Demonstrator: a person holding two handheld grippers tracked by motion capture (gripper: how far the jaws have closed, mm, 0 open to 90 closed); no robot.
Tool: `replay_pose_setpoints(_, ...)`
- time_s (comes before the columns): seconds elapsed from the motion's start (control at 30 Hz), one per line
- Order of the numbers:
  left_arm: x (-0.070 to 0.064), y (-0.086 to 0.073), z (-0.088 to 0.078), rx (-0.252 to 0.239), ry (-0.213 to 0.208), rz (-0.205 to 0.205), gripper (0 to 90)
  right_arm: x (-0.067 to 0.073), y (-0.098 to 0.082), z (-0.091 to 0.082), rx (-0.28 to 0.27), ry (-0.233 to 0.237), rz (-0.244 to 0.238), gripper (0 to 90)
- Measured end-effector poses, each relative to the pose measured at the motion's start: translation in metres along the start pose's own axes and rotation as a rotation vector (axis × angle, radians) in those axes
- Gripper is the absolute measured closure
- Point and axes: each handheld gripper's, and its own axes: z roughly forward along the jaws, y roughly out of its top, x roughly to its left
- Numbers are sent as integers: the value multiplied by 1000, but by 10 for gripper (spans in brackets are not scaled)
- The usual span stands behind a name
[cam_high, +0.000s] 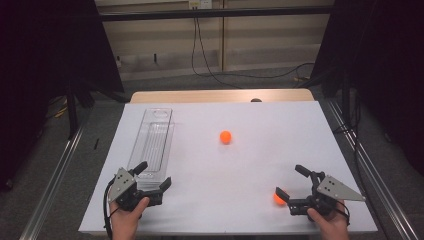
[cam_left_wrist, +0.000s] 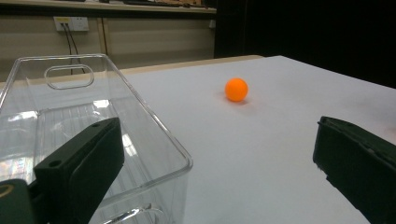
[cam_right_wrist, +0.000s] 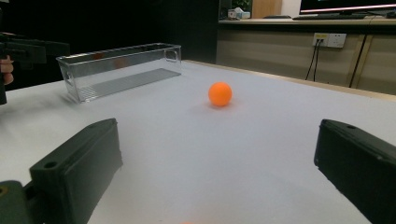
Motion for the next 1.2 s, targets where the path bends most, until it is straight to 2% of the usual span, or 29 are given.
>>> replay_pose_setpoints(0.37,-1,1,1,-4,-4,-2,20,0,0,0,2,-1,-1,3)
replay_pose_setpoints(0.6,-4,2,3,-8,-12,-6,20,-4,1,-3,-2,-18,9,3)
replay_pose_setpoints(0.77,-4,3,3,-2,-14,4,20,-3,1,-3,2,-13,8,3)
replay_pose_setpoints(0.83,-6,3,4,-5,-17,-6,19,-3,1,-3,4,-13,5,3)
replay_pose_setpoints(0.9,-6,4,5,0,-22,6,19,-4,2,-4,6,-14,5,3)
replay_pose_setpoints(1.2,-9,6,7,4,-35,9,18,-8,3,-8,1,-25,9,0)
